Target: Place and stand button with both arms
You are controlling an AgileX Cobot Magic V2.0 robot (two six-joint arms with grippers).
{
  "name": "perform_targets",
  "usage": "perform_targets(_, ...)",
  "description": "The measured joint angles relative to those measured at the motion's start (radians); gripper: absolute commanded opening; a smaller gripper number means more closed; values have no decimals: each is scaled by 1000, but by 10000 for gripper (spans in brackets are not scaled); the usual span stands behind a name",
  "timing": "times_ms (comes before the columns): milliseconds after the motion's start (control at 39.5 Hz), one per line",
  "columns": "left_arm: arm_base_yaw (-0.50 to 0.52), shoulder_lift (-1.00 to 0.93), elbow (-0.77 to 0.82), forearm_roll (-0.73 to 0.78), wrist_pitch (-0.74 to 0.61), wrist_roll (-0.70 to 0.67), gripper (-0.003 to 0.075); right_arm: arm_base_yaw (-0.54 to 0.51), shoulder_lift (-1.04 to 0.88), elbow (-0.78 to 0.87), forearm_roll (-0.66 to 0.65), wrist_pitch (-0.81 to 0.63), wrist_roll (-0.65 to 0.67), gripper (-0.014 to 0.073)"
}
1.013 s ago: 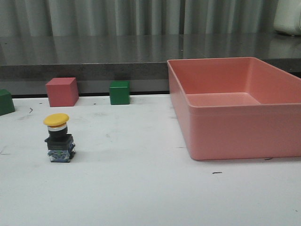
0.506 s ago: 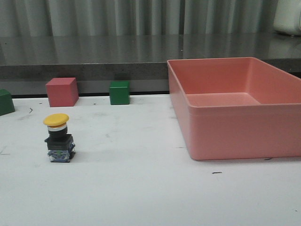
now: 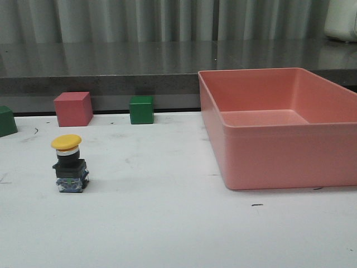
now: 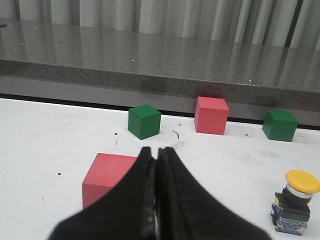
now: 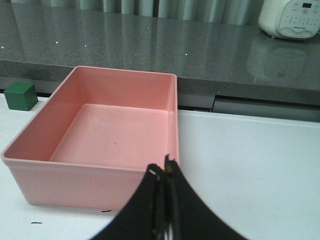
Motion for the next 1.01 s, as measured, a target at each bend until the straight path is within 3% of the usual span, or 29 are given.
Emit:
perform_targets(810,0,0,0,-2,-2,0,-20,0,0,2,0,-2,0,-72)
perform_targets(1013,0,0,0,-2,-2,0,-20,0,-11,144,15,-203,-24,-72)
